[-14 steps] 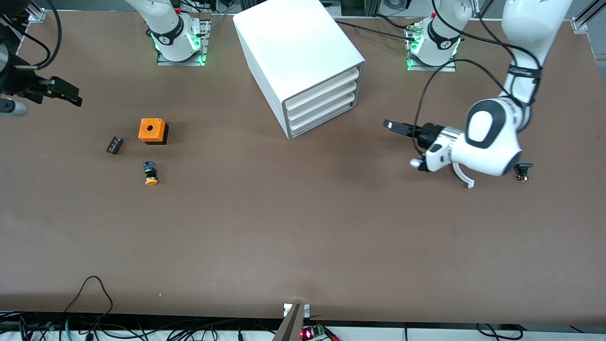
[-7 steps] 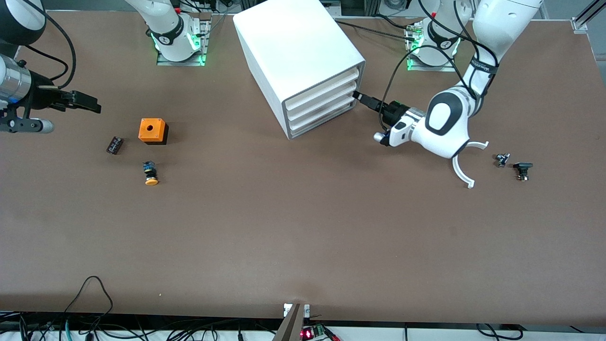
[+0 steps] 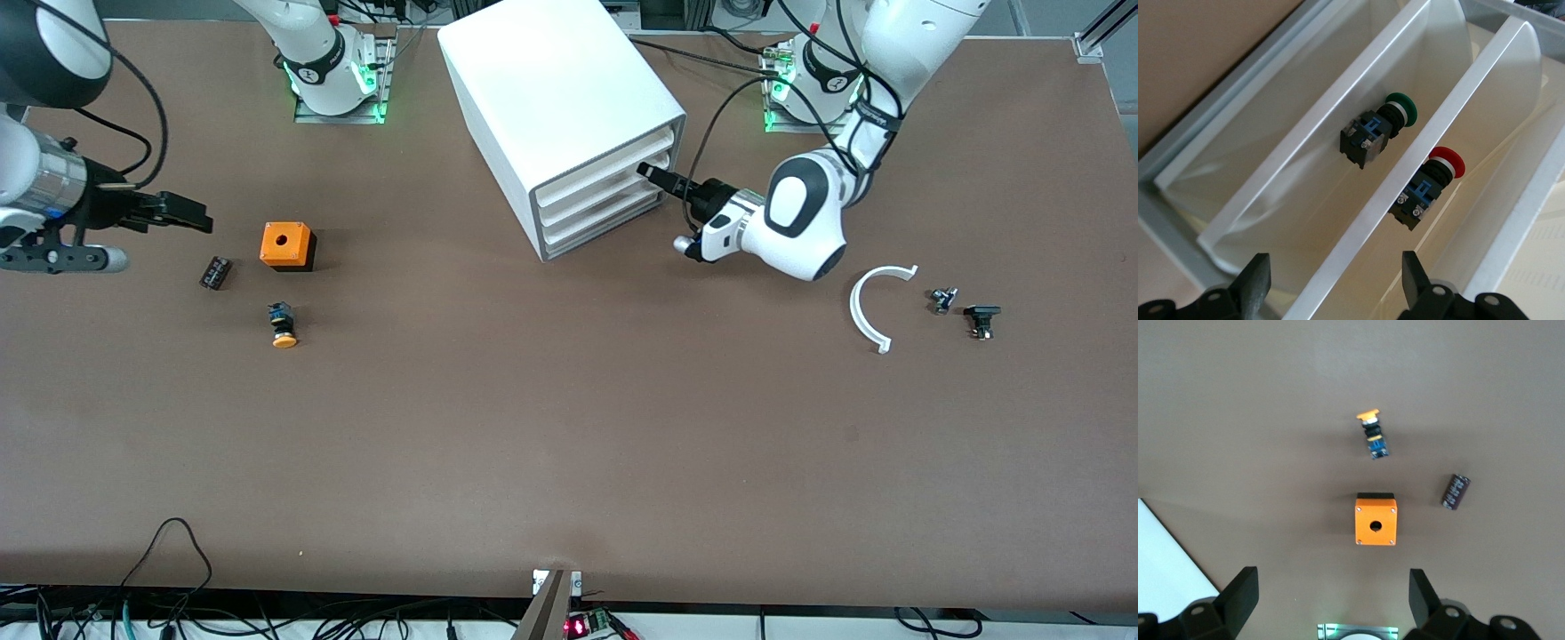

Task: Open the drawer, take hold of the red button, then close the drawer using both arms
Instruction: 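Pull the drawer open with the left gripper while the right gripper advances, then withdraw the left gripper while the right gripper reaches into the drawer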

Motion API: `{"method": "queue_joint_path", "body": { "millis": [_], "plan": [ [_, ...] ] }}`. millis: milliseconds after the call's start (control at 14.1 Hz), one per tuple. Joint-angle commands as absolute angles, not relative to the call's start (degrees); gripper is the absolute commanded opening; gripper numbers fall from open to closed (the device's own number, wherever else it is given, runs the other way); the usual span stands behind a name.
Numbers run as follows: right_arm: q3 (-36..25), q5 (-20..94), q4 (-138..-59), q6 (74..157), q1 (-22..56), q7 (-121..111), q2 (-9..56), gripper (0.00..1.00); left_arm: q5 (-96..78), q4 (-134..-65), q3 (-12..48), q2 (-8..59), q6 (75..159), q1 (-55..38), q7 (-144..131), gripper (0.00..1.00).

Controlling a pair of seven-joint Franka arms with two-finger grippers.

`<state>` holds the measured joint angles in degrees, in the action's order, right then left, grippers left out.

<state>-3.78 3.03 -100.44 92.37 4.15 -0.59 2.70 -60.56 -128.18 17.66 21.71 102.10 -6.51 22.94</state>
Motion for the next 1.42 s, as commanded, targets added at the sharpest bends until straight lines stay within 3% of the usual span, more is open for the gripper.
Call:
{"method": "queue_joint_path", "body": {
  "millis": [0,71,283,708,1061,1132,1203,1344],
  "plan": [
    [-3.96,3.95,-97.74,93.07,5.98,-0.35,4.83,1.0,-62.49,-129.02,18.02,21.88,103.18,-7.03,24.17,0.25],
    [-3.96,3.96,-97.56,93.34,6.24,-0.35,5.44,1.0,-62.49,-129.02,18.02,21.88,103.18,-7.03,24.17,0.0],
    [-3.87,3.87,-97.29,93.16,9.48,-0.35,5.89,1.0,-62.14,-128.85,17.49,21.71,103.97,-6.68,23.82,0.0],
    [-3.78,4.04,-97.21,94.74,11.51,-1.13,6.94,1.0,-61.26,-125.95,11.96,20.3,119.16,-5.02,24.26,0.0],
    [1.48,10.19,-96.95,99.21,17.82,-1.76,7.56,1.0,-61.26,-123.66,9.23,19.87,119.88,-4.04,24.17,0.0],
    [2.1,10.28,-96.77,101.32,19.76,-2.02,8.34,1.0,-61.35,-123.75,9.32,19.52,119.88,-3.96,23.39,0.83],
    [2.2,10.37,-96.33,102.56,21.6,-2.11,9.57,1.0,-61.35,-123.84,9.32,19.08,119.71,-3.69,23.47,1.0],
    [2.2,9.85,-93.79,103.18,26.26,-1.67,11.77,1.0,-61.35,-123.75,9.32,17.5,119.79,-3.6,23.38,1.0]
  ]
}}
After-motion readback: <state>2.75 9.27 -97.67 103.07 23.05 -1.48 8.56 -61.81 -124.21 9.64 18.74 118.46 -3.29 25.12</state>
